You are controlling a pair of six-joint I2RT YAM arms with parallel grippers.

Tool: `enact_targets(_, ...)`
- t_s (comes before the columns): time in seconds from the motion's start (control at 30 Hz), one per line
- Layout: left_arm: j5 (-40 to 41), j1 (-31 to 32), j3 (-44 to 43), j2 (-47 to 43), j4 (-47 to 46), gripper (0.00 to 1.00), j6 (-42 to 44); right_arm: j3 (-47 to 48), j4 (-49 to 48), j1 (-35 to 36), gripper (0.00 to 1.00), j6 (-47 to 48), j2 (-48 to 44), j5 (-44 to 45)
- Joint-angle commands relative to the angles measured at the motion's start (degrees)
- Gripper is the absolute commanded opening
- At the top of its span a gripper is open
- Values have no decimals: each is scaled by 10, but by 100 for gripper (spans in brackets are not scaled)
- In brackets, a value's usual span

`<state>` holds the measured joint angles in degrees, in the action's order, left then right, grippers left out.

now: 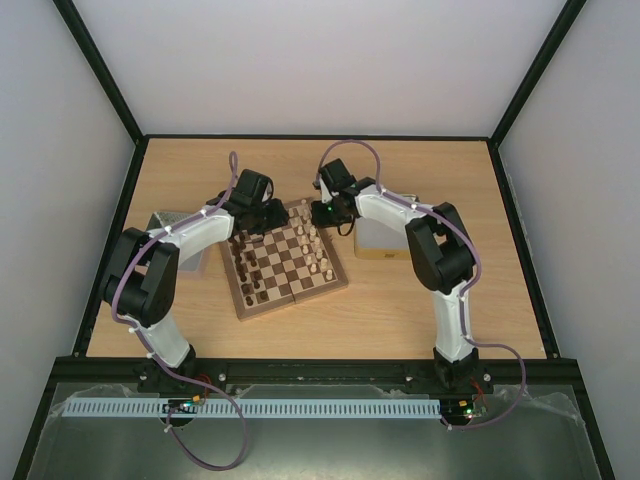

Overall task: Set up the chess pieces on the board
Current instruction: Pick up the chess piece from the chessboard.

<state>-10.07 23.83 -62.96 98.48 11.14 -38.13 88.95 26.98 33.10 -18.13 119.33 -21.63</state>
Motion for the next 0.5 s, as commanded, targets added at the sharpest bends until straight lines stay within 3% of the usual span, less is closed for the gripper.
enact_targets(0.0, -6, 2, -3, -4, 7, 45, 1, 4, 21, 6, 19, 12, 20, 20)
enact_targets(0.47, -6, 2, -16, 6, 12, 45, 4, 15, 13, 13, 21, 10, 16, 79)
